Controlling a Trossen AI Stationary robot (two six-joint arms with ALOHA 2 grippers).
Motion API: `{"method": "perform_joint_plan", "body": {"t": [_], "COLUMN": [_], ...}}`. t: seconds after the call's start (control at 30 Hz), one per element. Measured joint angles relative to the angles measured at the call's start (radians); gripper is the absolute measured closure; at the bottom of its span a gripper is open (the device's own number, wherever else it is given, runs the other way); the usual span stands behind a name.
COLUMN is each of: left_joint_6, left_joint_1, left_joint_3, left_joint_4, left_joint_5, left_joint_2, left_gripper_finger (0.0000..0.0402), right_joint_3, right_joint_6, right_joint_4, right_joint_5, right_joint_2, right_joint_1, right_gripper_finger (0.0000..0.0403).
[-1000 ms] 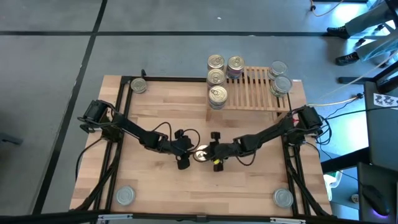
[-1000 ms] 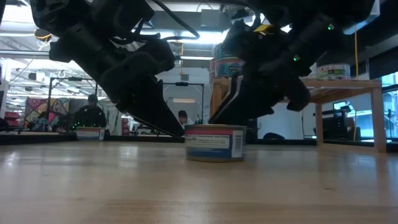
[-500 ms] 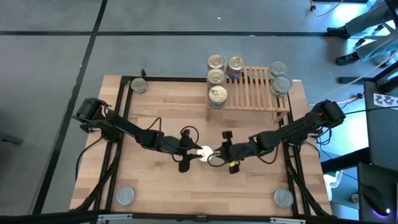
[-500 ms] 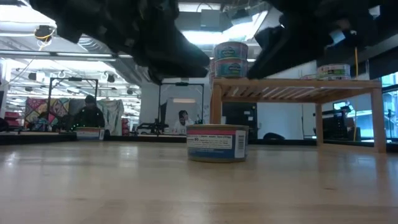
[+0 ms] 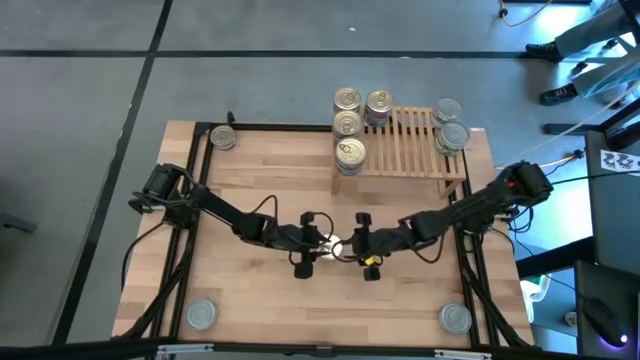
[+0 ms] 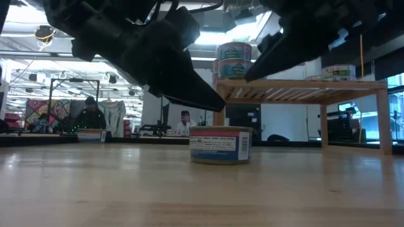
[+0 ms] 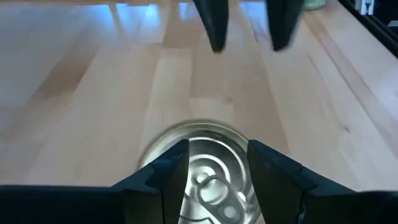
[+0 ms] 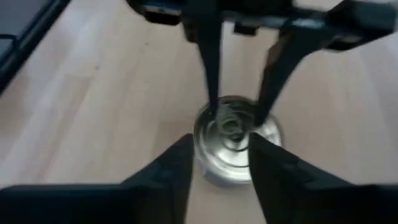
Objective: Stack canned seafood by type on shelf
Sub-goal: Put the blue-pink tuna can on the shelf aligned with the other blue-pink tuna can
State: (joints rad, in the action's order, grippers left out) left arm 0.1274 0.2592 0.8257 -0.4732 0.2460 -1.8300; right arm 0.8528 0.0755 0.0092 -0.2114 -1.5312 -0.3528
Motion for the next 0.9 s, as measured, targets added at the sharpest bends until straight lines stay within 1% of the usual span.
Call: {"method": "perform_joint_plan", "body": {"t": [0.1, 0.27, 0.37, 0.43, 0.53, 0.73, 0.9], "left_joint_6": [-0.027, -0.039, -0.057, -0.071, -0.087, -0.080, -0.054], "left_joint_1": [0.000, 0.000, 0.000, 0.000, 0.000, -0.019, -0.038], "left_joint_3": [0.000, 0.000, 0.000, 0.000, 0.000, 0.001, 0.004], "left_joint_4": [0.006, 0.029, 0.029, 0.038, 0.044, 0.029, 0.013], "left_joint_5": [0.001, 0.001, 0.001, 0.001, 0.001, -0.009, -0.013], "left_joint_2": [0.000, 0.000, 0.000, 0.000, 0.000, -0.046, -0.071], "left_gripper_finger": [0.0240, 0.0240, 0.0240, 0.0240, 0.0240, 0.0240, 0.0240], "right_joint_3": [0.000, 0.000, 0.000, 0.000, 0.000, 0.001, 0.001], "right_joint_6": [0.025, -0.021, -0.100, -0.136, -0.142, -0.145, -0.146], "right_joint_4": [0.000, 0.076, 0.104, 0.122, 0.137, 0.170, 0.166], "right_joint_5": [0.013, 0.017, 0.016, 0.011, -0.001, -0.006, -0.005], "right_joint_2": [-0.028, -0.124, -0.177, -0.199, -0.210, -0.209, -0.209], "right_joint_1": [0.000, -0.010, -0.019, -0.023, -0.021, -0.020, -0.020], "right_gripper_finger": [0.0197, 0.0089, 0.0040, 0.0017, 0.0007, 0.0025, 0.0028]}}
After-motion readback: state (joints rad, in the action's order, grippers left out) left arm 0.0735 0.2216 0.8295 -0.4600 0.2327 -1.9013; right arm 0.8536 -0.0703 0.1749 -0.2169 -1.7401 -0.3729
